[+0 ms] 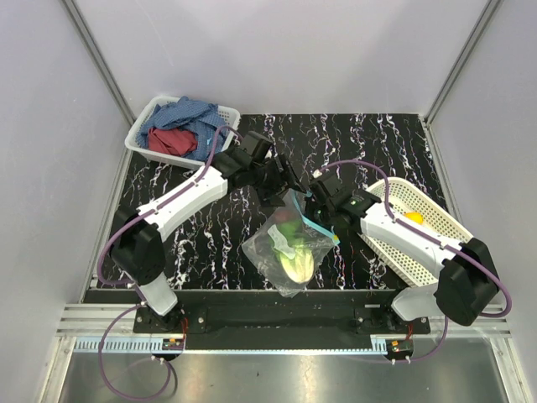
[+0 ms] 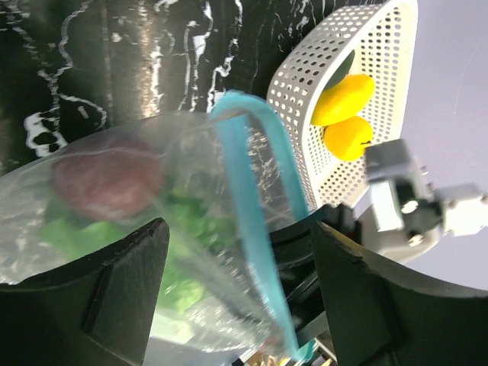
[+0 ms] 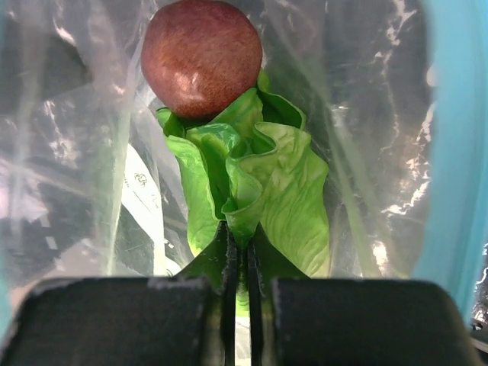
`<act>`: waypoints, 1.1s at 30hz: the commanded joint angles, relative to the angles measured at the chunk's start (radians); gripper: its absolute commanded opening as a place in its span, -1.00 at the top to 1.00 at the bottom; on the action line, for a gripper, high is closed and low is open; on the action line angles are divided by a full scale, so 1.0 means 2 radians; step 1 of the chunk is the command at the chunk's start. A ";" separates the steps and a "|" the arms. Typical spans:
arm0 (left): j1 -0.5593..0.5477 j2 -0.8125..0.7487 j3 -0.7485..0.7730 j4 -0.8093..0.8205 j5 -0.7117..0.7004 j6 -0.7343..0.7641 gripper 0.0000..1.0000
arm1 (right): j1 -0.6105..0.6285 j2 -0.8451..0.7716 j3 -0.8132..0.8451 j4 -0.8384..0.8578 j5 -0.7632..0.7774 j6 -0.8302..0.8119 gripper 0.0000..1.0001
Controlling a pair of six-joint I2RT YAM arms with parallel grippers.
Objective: Open the zip-top bag and remove the fake food
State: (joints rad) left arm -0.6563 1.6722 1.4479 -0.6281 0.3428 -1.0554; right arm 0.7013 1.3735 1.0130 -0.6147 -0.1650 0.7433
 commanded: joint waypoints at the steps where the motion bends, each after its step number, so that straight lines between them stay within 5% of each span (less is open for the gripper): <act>1: -0.012 0.014 0.040 0.003 -0.008 0.008 -0.52 | 0.009 -0.021 -0.005 0.018 0.013 -0.006 1.00; 3: -0.017 0.015 0.042 0.007 -0.003 0.021 -0.37 | 0.009 -0.021 -0.008 0.019 0.013 -0.007 1.00; 5: -0.016 0.011 0.033 0.013 0.003 0.037 0.04 | 0.010 -0.023 -0.009 0.018 0.011 -0.004 1.00; 9: -0.016 -0.012 -0.005 0.045 0.020 0.057 0.32 | 0.009 -0.033 -0.017 0.019 0.012 -0.002 1.00; 10: -0.016 -0.013 -0.012 0.065 0.026 0.057 0.27 | 0.010 -0.036 -0.019 0.019 0.013 -0.003 1.00; 12: -0.016 -0.006 -0.017 0.068 0.036 0.062 -0.32 | 0.010 -0.036 -0.021 0.021 0.014 -0.005 1.00; 13: -0.016 -0.002 -0.016 0.069 0.043 0.063 -0.44 | 0.010 -0.036 -0.022 0.023 0.013 -0.005 1.00; 17: -0.019 0.018 -0.001 0.061 0.049 0.067 -0.51 | 0.011 -0.033 -0.021 0.027 0.008 -0.004 1.00; 20: -0.020 0.024 0.002 0.061 0.051 0.073 -0.12 | 0.011 -0.035 -0.019 0.027 0.009 -0.004 1.00; 24: -0.020 0.015 -0.003 0.062 0.047 0.097 0.76 | 0.012 -0.040 -0.022 0.018 0.018 0.006 0.98; 25: -0.020 0.009 -0.006 0.061 0.040 0.103 1.00 | 0.011 -0.040 -0.022 0.012 0.019 0.009 0.80; 28: -0.021 -0.015 -0.019 0.080 0.040 0.127 1.00 | 0.009 -0.050 -0.034 0.001 0.020 0.018 0.34; 33: -0.022 -0.035 -0.045 0.094 0.062 0.137 1.00 | -0.040 -0.065 -0.042 -0.003 -0.019 0.007 0.06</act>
State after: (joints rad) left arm -0.6937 1.6806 1.3964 -0.5156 0.4225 -0.8215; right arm 0.6968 1.2922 0.9298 -0.6128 -0.1539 0.7662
